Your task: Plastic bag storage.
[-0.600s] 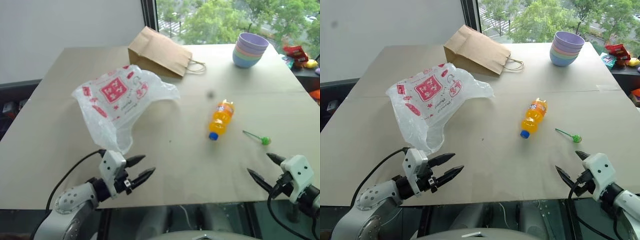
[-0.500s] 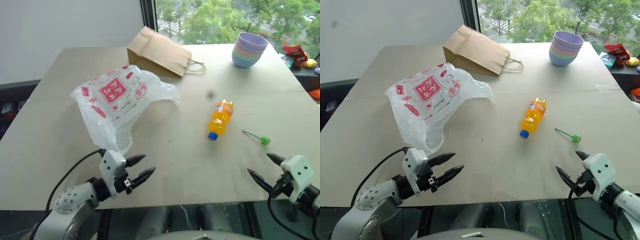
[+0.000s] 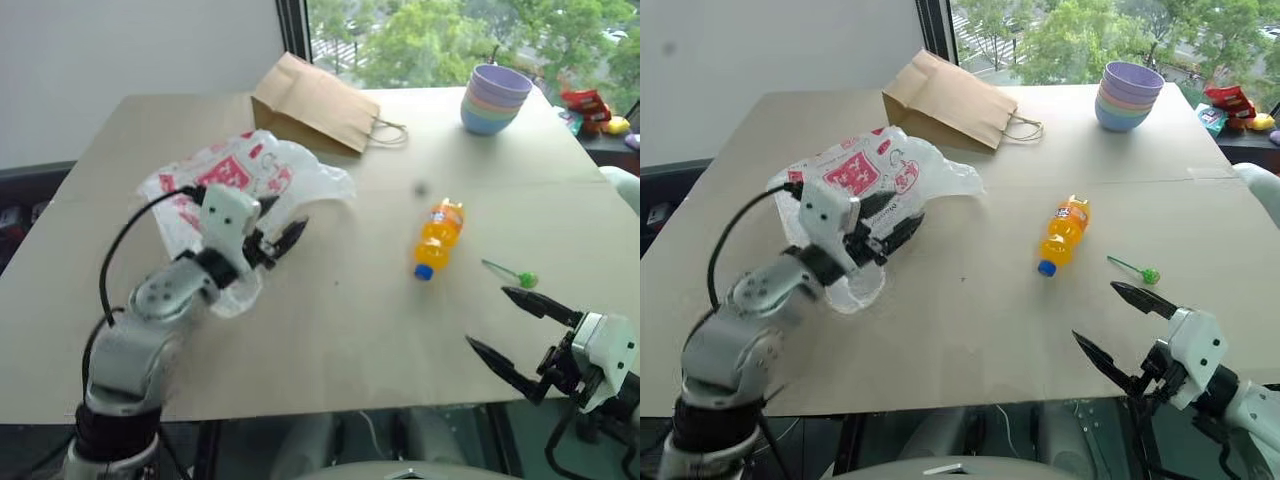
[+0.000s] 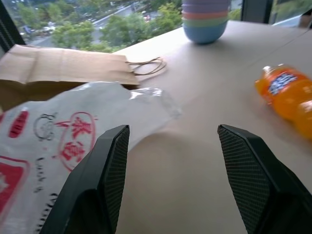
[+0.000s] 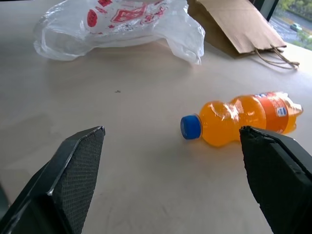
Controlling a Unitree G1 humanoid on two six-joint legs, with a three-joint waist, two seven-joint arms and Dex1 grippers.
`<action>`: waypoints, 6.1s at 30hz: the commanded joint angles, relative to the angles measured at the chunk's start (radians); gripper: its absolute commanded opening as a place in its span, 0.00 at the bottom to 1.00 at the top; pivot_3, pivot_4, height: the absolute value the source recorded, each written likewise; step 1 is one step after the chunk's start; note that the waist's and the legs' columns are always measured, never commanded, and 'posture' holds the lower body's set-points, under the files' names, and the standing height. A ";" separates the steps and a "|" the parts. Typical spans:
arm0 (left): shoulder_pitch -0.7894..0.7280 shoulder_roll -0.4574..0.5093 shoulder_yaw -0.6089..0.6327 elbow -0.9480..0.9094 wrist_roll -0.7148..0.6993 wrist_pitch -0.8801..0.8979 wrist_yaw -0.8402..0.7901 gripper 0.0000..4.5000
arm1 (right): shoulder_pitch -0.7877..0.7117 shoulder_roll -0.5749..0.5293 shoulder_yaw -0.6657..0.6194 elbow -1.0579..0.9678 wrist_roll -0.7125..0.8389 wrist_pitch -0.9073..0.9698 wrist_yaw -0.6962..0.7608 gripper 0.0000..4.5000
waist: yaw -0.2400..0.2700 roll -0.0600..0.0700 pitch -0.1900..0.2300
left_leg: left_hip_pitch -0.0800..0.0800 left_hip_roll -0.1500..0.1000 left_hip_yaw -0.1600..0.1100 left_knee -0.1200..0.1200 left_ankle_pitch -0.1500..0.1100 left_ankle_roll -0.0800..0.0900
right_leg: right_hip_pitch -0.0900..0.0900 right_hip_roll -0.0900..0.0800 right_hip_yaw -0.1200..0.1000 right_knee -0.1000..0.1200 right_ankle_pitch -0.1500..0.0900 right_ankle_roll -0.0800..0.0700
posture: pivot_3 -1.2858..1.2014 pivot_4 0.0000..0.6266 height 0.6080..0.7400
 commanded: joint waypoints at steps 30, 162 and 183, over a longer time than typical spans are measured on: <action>-0.110 0.028 -0.004 0.432 0.275 -0.178 -0.052 0.66 | -0.239 -0.132 0.055 -0.018 0.399 0.110 -0.116 1.00 | 0.002 -0.004 0.002 | -0.001 0.000 0.000 0.001 0.000 0.000 | -0.001 -0.001 0.000 0.001 0.000 0.000 | 0.52 0.24 1.00; -0.179 -0.107 0.113 0.206 0.188 0.030 -0.067 0.02 | -0.316 -0.154 -0.061 0.141 0.355 0.131 0.135 1.00 | 0.004 -0.009 0.005 | -0.011 0.000 -0.003 0.010 0.000 0.000 | -0.007 -0.001 -0.003 0.005 0.000 0.000 | 0.52 0.24 1.00; -0.424 -0.124 0.160 0.232 -0.082 0.331 -0.077 0.02 | -0.667 0.095 0.111 -0.107 -0.022 1.262 -0.696 1.00 | -0.021 -0.013 0.004 | -0.017 -0.001 -0.004 0.015 0.002 -0.003 | -0.014 0.000 -0.004 0.012 0.001 0.000 | 0.52 0.24 1.00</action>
